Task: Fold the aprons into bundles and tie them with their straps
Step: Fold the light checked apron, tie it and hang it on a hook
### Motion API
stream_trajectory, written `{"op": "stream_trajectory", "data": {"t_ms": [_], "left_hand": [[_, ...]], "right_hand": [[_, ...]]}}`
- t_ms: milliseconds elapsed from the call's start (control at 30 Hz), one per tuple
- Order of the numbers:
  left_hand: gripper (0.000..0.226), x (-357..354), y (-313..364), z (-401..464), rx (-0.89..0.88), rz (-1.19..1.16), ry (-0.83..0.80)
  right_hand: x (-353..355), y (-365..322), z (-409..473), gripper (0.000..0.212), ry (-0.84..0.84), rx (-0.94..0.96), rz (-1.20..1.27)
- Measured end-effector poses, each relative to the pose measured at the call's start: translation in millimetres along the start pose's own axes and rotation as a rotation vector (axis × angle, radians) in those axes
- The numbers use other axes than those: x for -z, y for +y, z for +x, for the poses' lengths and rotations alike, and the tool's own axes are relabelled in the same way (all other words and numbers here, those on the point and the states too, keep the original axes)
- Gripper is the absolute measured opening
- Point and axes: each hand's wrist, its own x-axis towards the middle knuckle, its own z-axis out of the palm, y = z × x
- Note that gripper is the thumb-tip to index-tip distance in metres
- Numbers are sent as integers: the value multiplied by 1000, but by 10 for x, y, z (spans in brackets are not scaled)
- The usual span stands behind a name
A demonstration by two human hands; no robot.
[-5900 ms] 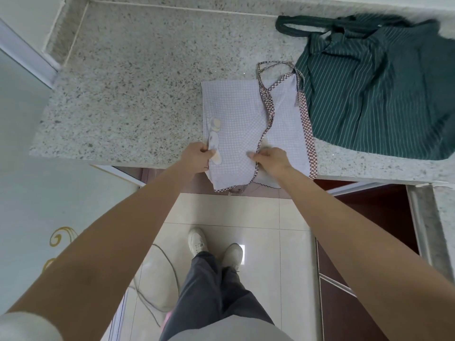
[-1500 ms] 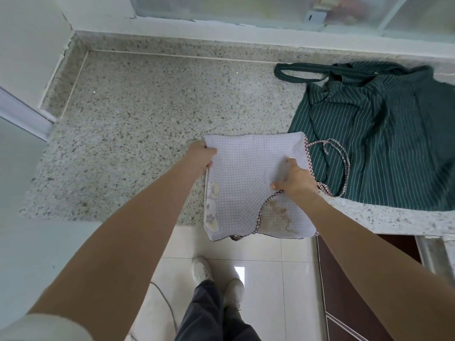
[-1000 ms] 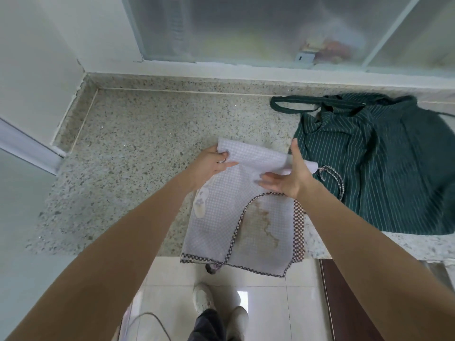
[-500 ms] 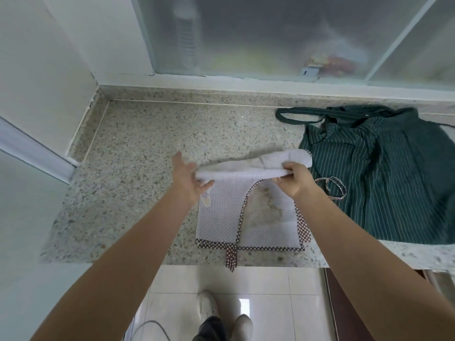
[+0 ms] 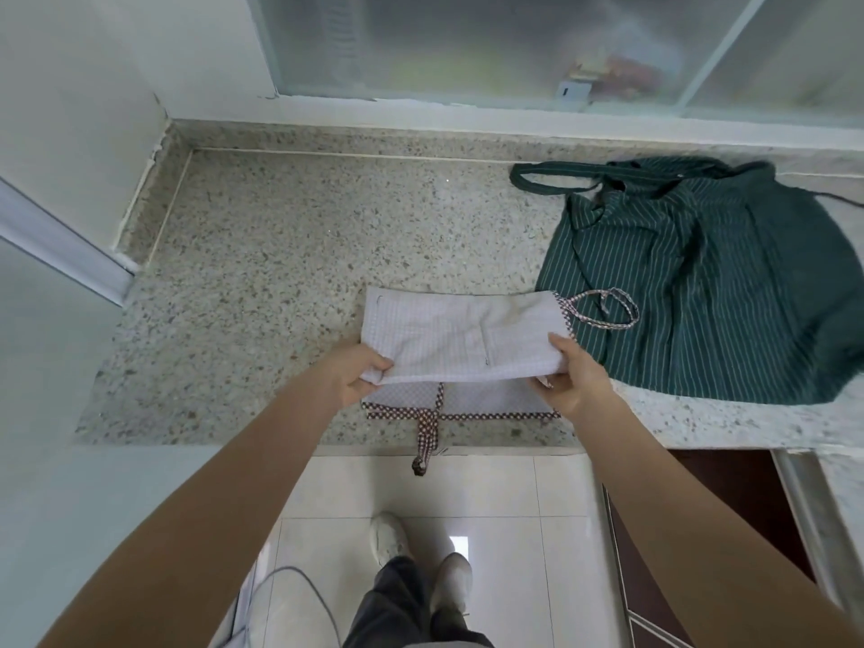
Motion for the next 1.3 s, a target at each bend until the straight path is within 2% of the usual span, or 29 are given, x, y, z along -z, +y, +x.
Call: {"op": "stream_trajectory", "data": {"t_ms": [100, 167, 233, 300, 367, 500, 600, 667, 733, 800, 900, 967, 1133, 1233, 1300], "left_hand": [[45, 17, -171, 41, -55, 97, 27], [51, 7, -280, 73, -82, 149, 84], [52, 33, -385, 144, -124, 200, 158], [47, 58, -433, 196, -153, 257, 228], [38, 74, -463, 240, -167, 283, 274], [17, 2, -360, 266, -251, 299, 337], [39, -28, -271, 358, -339, 404, 381], [43, -43, -217, 399, -407, 461, 370], [41, -54, -164, 456, -463, 458, 324], [40, -75, -104, 500, -495, 401, 292], [34, -96, -36, 574, -493, 285, 274], [36, -78, -5, 637, -487, 201, 271], [70, -20, 29, 748, -501, 94, 252], [71, -9, 33, 804, -514, 181, 259], [69, -10, 42, 825, -533, 348, 297]], "right_hand": [[85, 81, 14, 11, 116, 57, -143], [120, 142, 57, 24, 148, 96, -243], [158, 210, 116, 25, 185, 154, -396], [193, 253, 187, 24, 218, 215, -547], [228, 289, 213, 42, 249, 259, -648], [252, 308, 217, 49, 284, 353, -879], [213, 369, 228, 71, 318, 562, -1164], [155, 407, 241, 80, 323, 758, -1435], [50, 392, 265, 81, 181, 877, -1593], [-81, 359, 311, 82, -32, 841, -1649], [-207, 337, 428, 99, -170, 714, -1806], [-249, 327, 471, 107, -206, 654, -1900], [-264, 243, 550, 114, -196, 553, -2037], [-289, 208, 570, 118, -186, 470, -2049], [-316, 192, 566, 120, -184, 424, -2069]]}}
